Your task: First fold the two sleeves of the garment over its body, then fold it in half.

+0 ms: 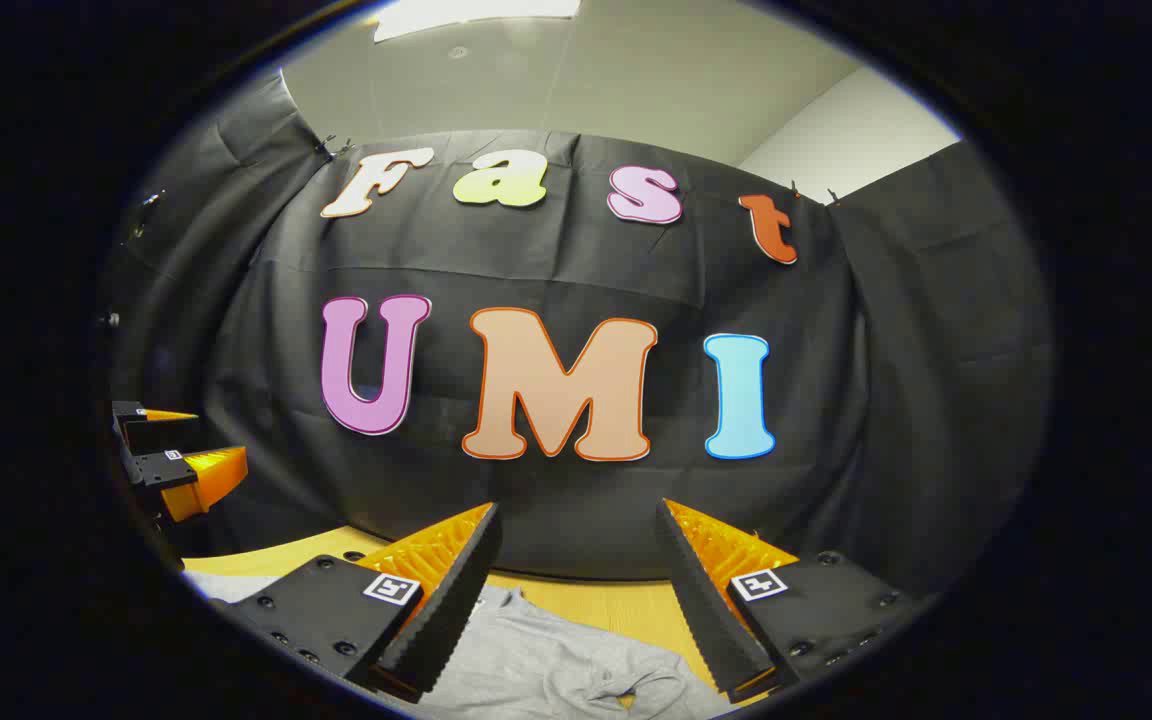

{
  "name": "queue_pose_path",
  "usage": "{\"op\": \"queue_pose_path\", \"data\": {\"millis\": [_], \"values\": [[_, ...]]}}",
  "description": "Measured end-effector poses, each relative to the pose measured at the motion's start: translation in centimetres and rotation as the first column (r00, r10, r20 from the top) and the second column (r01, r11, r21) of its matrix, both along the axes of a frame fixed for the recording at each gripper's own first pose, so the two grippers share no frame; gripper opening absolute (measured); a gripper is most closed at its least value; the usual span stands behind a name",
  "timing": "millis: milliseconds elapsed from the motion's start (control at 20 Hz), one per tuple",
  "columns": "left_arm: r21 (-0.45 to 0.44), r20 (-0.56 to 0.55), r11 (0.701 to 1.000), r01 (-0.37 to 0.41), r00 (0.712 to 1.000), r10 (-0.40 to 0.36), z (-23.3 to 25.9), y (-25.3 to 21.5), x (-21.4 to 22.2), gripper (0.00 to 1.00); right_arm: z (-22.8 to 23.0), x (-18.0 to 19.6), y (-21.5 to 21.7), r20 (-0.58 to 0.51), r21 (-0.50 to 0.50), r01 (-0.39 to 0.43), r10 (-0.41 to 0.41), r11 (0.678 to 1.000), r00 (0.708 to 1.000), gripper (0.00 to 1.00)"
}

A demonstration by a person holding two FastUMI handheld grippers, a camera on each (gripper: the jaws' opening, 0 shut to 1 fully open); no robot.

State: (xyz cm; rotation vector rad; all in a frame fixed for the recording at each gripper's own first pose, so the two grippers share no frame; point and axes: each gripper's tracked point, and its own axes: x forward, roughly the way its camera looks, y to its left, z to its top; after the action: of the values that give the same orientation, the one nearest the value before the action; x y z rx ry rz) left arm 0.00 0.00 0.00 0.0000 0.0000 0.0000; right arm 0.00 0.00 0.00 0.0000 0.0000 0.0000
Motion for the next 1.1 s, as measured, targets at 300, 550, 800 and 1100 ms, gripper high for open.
{"op": "queue_pose_path", "data": {"millis": [300,550,800,1100], "values": [[0.003,0.017,1.000,-0.002,1.000,0.002,0.7,0.2,0.5,0.96,-0.3,0.7,1.0,-0.023,-0.005,-0.020,0.020,1.000,1.000,0.97],[-0.013,0.006,1.000,0.006,1.000,-0.006,0.1,0.1,0.7,0.95,-0.9,0.7,1.7,-0.048,-0.001,-0.040,0.040,0.999,0.998,0.97],[-0.025,-0.010,1.000,-0.001,1.000,0.001,-0.5,0.3,0.8,0.96,-1.4,0.9,2.4,-0.050,-0.018,-0.070,0.069,0.997,0.996,0.97],[-0.008,0.004,1.000,-0.006,1.000,0.006,-0.2,0.3,1.2,0.96,-1.7,0.8,-0.5,-0.060,-0.042,-0.050,0.047,0.998,0.997,0.97]]}}
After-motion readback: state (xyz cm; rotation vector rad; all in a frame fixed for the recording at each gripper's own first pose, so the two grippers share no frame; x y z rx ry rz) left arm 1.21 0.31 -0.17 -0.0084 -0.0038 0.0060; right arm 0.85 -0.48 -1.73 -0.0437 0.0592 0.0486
